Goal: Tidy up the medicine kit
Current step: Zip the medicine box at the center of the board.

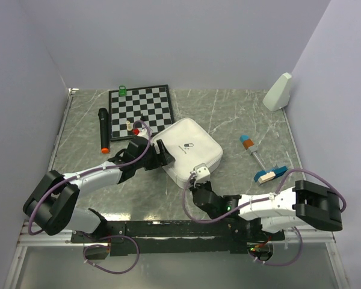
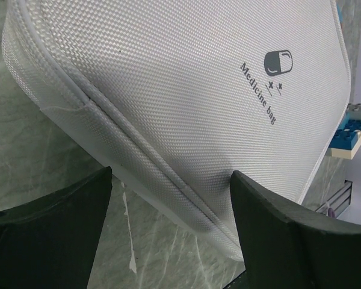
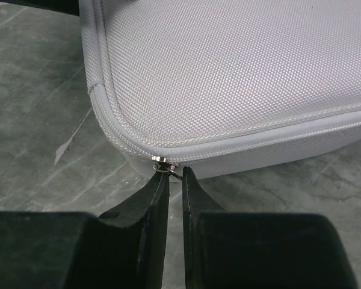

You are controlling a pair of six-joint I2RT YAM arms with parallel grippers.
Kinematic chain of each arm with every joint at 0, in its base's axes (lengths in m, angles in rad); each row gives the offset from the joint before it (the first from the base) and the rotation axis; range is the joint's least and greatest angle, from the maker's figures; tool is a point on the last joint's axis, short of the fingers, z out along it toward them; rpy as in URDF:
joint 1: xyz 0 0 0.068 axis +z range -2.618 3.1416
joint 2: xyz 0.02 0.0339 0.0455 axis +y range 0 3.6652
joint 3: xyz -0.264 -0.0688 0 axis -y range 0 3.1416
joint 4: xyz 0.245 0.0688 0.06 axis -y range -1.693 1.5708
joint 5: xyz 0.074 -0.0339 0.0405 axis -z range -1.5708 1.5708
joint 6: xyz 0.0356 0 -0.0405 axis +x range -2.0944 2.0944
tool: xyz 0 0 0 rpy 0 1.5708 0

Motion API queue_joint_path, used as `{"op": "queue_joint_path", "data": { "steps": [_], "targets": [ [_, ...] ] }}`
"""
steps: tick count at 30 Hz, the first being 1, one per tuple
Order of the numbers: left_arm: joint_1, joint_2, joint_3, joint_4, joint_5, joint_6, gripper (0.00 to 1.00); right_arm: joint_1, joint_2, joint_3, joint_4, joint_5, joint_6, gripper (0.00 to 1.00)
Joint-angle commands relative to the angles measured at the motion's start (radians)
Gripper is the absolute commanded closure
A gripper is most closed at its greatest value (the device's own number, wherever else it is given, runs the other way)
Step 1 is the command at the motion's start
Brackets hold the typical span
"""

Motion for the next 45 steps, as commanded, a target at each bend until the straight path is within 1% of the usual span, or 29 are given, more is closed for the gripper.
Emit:
{"op": "queue_joint_path", "data": {
  "steps": [1,6,9,13,17,21,23,25,28,30,31,34,35,39,42,45],
  "targets": [
    [-0.002,-0.003,0.002,0.037,-0.005,-0.027,0.17,0.013,-0.02,-0.092,0.361,0.19,-0.158,1.0],
    [-0.002,-0.005,-0.004,0.06,0.019,-0.058,0.13,0.022,0.008,-0.14,0.497,0.178,-0.224,1.0],
    [-0.005,-0.012,-0.01,0.091,0.066,-0.085,0.12,0.024,0.019,-0.15,0.546,0.165,-0.256,1.0],
    [-0.057,-0.008,0.005,0.106,0.073,-0.111,0.12,0.027,0.03,-0.137,0.537,0.156,-0.264,1.0],
    [-0.115,0.047,0.051,0.074,0.047,-0.108,0.13,0.032,0.046,-0.12,0.532,0.15,-0.275,1.0],
    [-0.148,0.09,0.07,0.06,0.033,-0.121,0.18,0.033,0.053,-0.106,0.511,0.144,-0.267,1.0],
    [-0.152,0.099,0.067,0.06,0.028,-0.119,0.26,0.035,0.053,-0.104,0.505,0.144,-0.264,1.0],
    [-0.152,0.104,0.065,0.05,0.016,-0.11,0.44,0.035,0.053,-0.098,0.48,0.142,-0.252,1.0],
    [-0.155,0.106,0.084,-0.007,-0.022,-0.076,0.64,0.036,0.054,-0.089,0.454,0.145,-0.238,1.0],
    [-0.154,0.103,0.091,-0.041,-0.05,-0.047,0.85,0.036,0.053,-0.078,0.423,0.155,-0.227,1.0],
    [-0.152,0.096,0.093,-0.061,-0.076,-0.032,0.99,0.038,0.053,-0.075,0.413,0.159,-0.221,1.0],
    [-0.152,0.074,0.082,-0.099,-0.087,0.01,0.99,0.038,0.042,-0.072,0.39,0.164,-0.217,1.0],
    [-0.154,0.061,0.076,-0.105,-0.131,0.022,0.99,0.038,0.036,-0.069,0.373,0.165,-0.212,1.0],
    [-0.139,0.026,0.053,-0.125,-0.214,0.05,0.99,0.038,0.011,-0.065,0.305,0.179,-0.185,1.0],
    [-0.102,0.015,0.035,-0.115,-0.208,0.048,0.99,0.038,-0.012,-0.063,0.242,0.187,-0.151,1.0],
    [-0.073,0.018,0.025,-0.102,-0.203,0.047,0.99,0.038,-0.048,-0.058,0.135,0.204,-0.08,1.0]
  ]
}}
